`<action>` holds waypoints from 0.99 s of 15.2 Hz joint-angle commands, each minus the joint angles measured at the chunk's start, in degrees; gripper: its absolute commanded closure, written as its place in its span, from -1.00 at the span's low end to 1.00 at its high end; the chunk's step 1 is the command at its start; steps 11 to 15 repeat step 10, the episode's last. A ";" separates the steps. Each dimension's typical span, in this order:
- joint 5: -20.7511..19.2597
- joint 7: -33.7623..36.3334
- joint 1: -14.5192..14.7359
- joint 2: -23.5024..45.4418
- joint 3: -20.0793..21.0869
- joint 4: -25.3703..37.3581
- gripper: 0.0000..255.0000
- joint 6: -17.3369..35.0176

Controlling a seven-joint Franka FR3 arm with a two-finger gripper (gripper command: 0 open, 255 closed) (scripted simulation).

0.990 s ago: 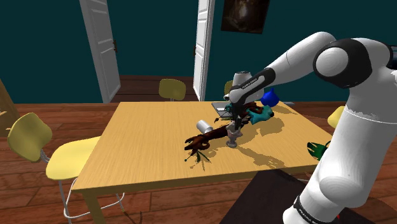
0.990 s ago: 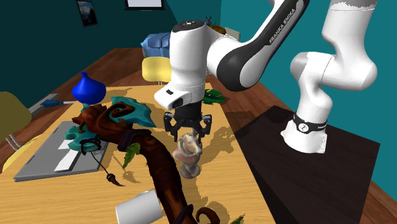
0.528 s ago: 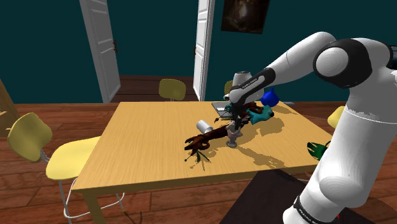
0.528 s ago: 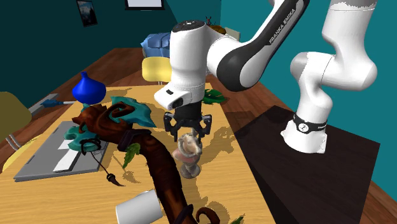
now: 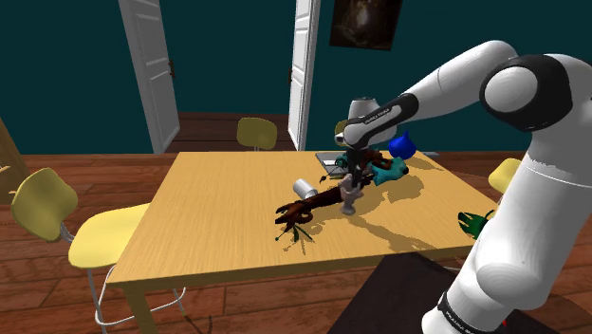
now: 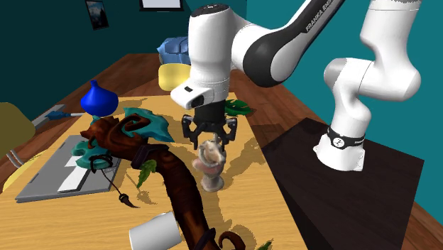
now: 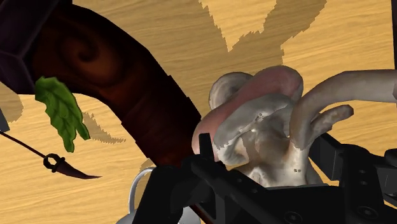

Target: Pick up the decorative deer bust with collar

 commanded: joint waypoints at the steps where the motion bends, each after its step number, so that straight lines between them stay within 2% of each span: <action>1: -0.31 0.09 0.04 -0.91 -0.01 0.65 1.00 -1.49; 8: -1.26 0.44 0.22 -3.90 0.12 3.18 1.00 -6.86; 15: -1.28 0.45 0.22 -3.96 0.13 3.24 1.00 -6.98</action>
